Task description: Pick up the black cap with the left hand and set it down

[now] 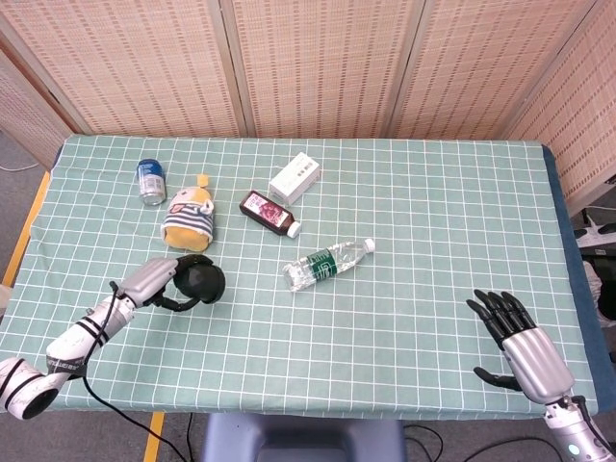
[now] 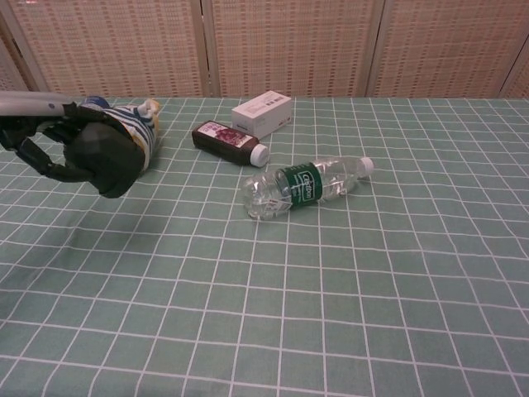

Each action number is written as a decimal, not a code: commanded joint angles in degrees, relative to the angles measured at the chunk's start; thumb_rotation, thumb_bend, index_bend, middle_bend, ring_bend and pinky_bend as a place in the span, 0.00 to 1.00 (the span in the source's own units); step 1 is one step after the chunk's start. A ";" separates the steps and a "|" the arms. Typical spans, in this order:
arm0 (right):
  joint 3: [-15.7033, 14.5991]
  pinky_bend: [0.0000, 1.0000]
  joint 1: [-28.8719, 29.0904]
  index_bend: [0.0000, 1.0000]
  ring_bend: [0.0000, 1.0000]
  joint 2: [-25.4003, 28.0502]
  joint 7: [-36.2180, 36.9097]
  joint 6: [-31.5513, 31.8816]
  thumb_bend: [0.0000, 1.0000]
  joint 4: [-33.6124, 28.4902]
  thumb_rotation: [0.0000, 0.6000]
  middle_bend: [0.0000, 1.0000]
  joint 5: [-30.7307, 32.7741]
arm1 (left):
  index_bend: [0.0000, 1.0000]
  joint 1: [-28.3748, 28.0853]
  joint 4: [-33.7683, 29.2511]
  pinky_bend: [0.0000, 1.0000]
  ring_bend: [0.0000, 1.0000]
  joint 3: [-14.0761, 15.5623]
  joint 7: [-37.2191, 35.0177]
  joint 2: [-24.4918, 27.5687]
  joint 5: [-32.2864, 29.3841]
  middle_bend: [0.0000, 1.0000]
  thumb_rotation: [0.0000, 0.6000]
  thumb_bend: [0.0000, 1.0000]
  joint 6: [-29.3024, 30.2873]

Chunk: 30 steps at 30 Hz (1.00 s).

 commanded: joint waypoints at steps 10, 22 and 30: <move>0.02 0.00 0.07 0.00 0.00 0.10 -0.25 -0.09 0.00 0.04 1.00 0.00 -0.06 | 0.96 -3.66 -11.82 0.52 0.65 3.48 76.01 -1.50 -38.63 0.88 1.00 0.57 4.22; 0.03 0.00 0.06 0.00 0.00 0.01 -0.28 -0.21 0.00 -0.01 1.00 0.00 0.12 | 0.93 -7.23 -10.66 0.50 0.64 4.66 74.61 -2.99 -48.84 0.85 1.00 0.56 2.22; 0.25 0.00 0.14 0.00 0.00 -0.05 -0.42 -0.22 0.00 0.11 1.00 0.00 0.31 | 0.75 -6.94 -6.69 0.40 0.48 6.51 70.61 -5.14 -45.04 0.68 1.00 0.56 1.34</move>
